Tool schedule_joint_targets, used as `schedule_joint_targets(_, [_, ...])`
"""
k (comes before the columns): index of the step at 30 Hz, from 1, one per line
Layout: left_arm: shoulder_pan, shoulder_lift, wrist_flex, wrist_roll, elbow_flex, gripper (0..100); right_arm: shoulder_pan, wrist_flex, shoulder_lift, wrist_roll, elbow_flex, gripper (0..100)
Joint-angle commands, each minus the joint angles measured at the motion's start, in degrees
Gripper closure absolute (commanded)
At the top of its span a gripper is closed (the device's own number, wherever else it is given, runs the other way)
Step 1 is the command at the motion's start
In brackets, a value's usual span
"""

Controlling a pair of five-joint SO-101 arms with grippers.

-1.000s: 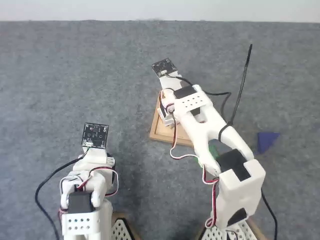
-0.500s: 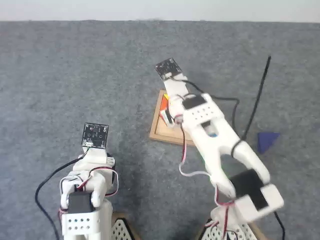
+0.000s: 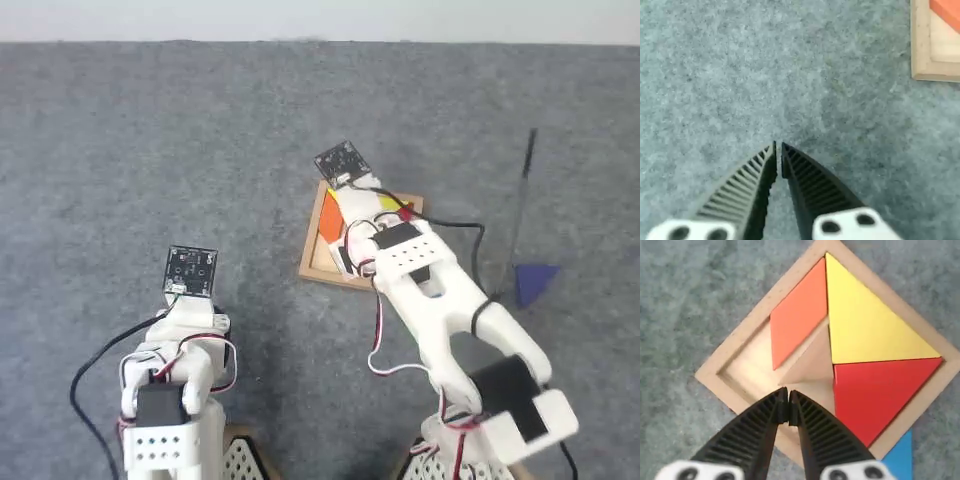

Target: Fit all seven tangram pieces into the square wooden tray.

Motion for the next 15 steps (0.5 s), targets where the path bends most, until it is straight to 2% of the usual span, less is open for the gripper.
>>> schedule_joint_targets(1, [0.26, -0.97, 0.18, -0.09, -0.57, 98, 0.4, -0.84, 1.71, 0.7, -2.81, 99.2])
schedule_joint_targets(15, [0.26, -0.97, 0.18, -0.09, -0.57, 98, 0.66, -0.84, 6.64, 0.88, -8.62, 99.2])
